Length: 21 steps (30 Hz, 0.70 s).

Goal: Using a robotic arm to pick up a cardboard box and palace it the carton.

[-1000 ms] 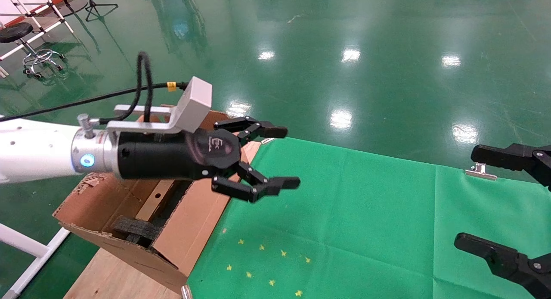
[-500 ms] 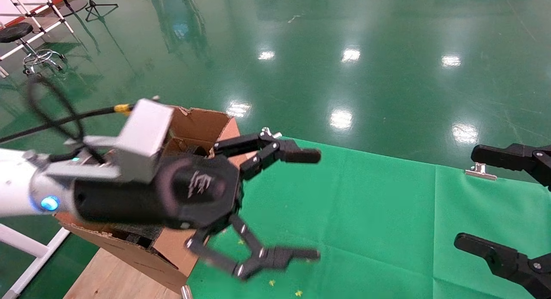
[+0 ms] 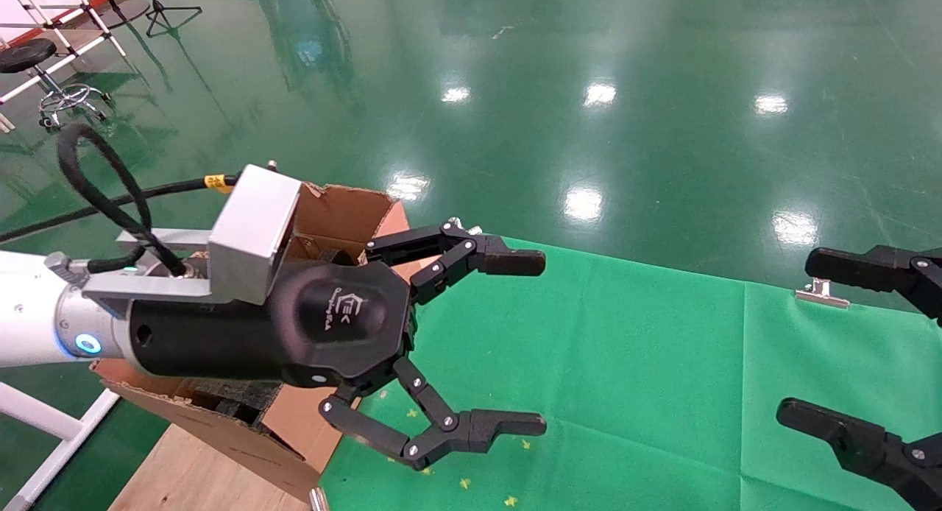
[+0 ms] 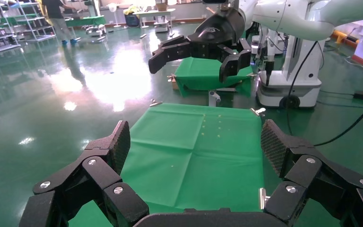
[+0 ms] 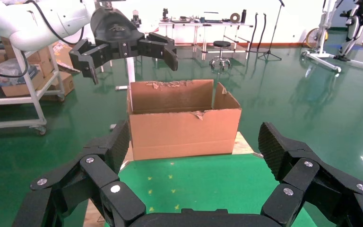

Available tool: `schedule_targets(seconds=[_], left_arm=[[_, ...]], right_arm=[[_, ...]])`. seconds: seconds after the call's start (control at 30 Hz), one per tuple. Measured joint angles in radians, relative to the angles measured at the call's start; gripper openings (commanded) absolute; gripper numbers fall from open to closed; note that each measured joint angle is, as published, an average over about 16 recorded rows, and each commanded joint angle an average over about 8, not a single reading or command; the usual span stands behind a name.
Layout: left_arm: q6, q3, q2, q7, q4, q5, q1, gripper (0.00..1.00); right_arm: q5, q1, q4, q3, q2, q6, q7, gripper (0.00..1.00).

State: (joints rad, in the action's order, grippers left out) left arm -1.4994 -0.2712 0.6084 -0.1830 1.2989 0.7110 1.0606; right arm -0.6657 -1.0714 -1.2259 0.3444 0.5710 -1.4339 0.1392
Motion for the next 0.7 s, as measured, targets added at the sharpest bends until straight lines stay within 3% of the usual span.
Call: schedule_targets(seconds=[0.7], left_arm=[[0.004, -0.008, 0.002, -0.005, -0.014, 0.018, 0.013, 1.00]], right_arm=[[0.000, 0.000, 0.000, 0.000, 0.000, 0.000, 0.000, 1.00]])
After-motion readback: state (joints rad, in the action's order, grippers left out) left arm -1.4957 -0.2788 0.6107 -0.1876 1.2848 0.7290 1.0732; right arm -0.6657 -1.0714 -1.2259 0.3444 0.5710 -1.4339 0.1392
